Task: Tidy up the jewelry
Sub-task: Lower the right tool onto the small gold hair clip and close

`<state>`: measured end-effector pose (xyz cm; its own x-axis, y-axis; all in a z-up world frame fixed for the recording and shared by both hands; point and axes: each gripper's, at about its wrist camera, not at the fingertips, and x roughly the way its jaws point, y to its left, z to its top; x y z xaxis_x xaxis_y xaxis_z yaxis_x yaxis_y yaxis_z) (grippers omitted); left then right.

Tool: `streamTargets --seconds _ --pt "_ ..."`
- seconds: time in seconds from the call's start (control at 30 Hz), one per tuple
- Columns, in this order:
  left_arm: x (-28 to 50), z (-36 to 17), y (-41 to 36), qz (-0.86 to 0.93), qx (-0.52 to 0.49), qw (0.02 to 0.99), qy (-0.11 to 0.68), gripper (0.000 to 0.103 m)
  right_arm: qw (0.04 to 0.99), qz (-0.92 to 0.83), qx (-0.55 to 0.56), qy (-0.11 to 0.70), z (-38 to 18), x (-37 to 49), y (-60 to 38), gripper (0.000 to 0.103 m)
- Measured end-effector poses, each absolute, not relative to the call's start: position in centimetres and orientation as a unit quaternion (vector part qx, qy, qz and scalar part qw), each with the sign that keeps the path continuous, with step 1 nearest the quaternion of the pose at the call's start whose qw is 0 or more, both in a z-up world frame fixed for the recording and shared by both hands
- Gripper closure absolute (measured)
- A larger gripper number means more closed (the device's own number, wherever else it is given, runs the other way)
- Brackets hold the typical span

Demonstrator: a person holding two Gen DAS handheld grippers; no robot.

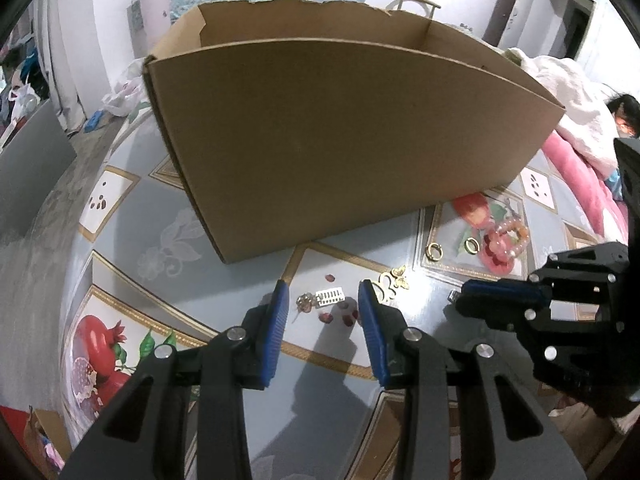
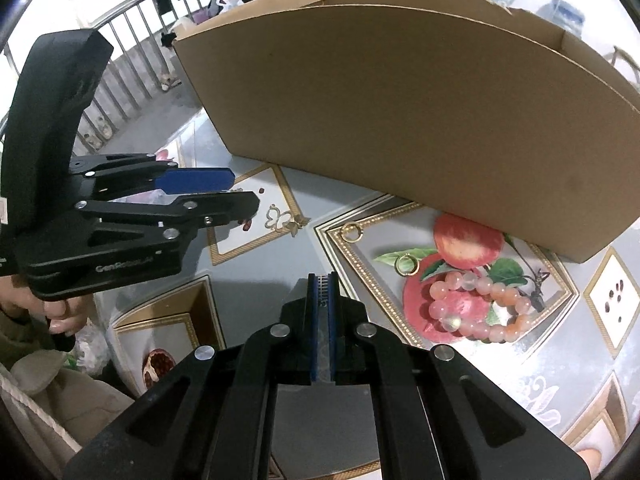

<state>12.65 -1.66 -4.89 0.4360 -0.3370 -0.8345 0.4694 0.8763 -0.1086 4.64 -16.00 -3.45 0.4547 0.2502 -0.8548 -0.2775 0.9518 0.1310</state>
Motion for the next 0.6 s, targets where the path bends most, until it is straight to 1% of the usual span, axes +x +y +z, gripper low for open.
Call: streamTargets --seconds 0.1,0.2,0.27,0.43,0.5,0.6 --pt "12.5 -4.9 -2.3 -0.222 0.079 0.847 0.477 0.069 0.855 0.159 -0.016 0.494 -3.6 4.4 -16.0 0.101" --pt "12.1 -5.0 -3.2 -0.202 0.106 0.85 0.474 0.076 0.857 0.163 -0.019 0.489 -3.6 4.1 -16.1 0.101" --pt "12.2 -5.0 -3.2 -0.195 0.107 0.851 0.476 0.082 0.857 0.164 -0.018 0.487 -3.7 3.8 -16.1 0.101" --pt "12.4 -4.8 -3.3 -0.184 0.102 0.851 0.481 0.091 0.858 0.169 -0.014 0.484 -3.8 3.5 -16.4 0.101" --pt "12.4 -4.8 -3.2 -0.186 0.098 0.85 0.483 0.1 0.859 0.17 -0.012 0.484 -4.0 3.5 -16.7 0.101" --pt "12.5 -4.9 -3.0 -0.187 0.095 0.851 0.481 0.1 0.859 0.17 -0.01 0.483 -3.9 3.4 -16.8 0.101"
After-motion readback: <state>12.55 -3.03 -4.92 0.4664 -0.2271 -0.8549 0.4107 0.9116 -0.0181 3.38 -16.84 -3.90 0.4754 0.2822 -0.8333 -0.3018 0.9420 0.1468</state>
